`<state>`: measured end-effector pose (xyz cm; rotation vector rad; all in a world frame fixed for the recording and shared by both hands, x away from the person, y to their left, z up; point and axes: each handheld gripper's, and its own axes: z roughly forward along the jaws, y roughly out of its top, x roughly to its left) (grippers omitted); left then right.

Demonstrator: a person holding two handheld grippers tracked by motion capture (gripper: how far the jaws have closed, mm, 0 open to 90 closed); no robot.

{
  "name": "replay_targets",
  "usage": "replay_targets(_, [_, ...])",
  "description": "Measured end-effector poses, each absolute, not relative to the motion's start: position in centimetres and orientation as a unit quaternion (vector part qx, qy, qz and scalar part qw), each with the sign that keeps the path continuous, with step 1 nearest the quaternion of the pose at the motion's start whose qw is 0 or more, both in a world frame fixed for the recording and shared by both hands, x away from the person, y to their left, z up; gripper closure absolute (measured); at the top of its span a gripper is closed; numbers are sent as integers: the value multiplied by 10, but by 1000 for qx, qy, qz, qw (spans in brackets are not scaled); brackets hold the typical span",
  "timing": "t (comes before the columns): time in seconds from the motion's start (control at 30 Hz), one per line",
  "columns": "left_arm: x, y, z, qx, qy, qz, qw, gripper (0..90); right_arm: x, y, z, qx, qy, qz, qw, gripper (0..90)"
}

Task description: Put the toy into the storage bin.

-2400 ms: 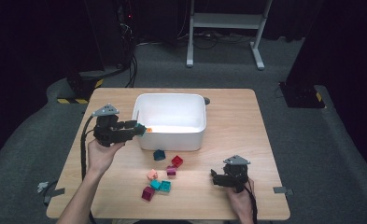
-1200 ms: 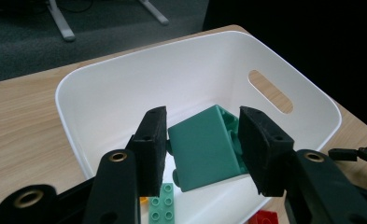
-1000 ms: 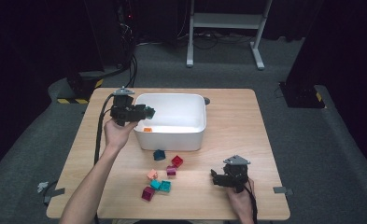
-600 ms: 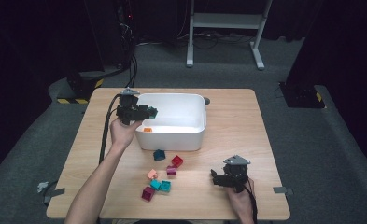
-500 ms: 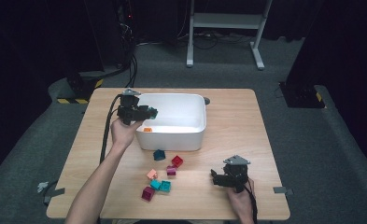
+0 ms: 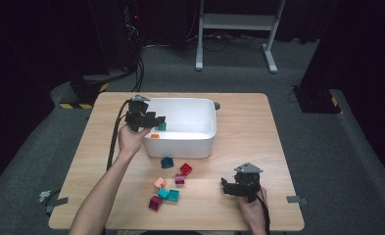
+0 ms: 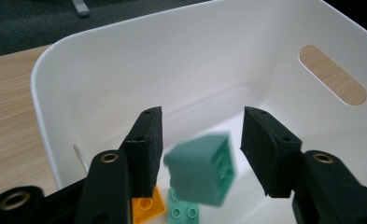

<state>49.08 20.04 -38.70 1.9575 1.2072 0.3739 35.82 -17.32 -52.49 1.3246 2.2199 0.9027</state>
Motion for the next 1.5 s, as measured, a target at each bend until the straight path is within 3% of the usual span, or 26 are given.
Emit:
replay_targets(0.37, [470,202,-373,780,453,167,399,360,358,-173,-525,474,794,323,200,119])
replay_targets(0.77, [433,213,-360,771,432,183,431,342,358,-173,-525,473,795,323,200,120])
replay_targets(1.5, [361,231,-397,760,442,187,439,336,358,-173,-525,474,794,323,200,120])
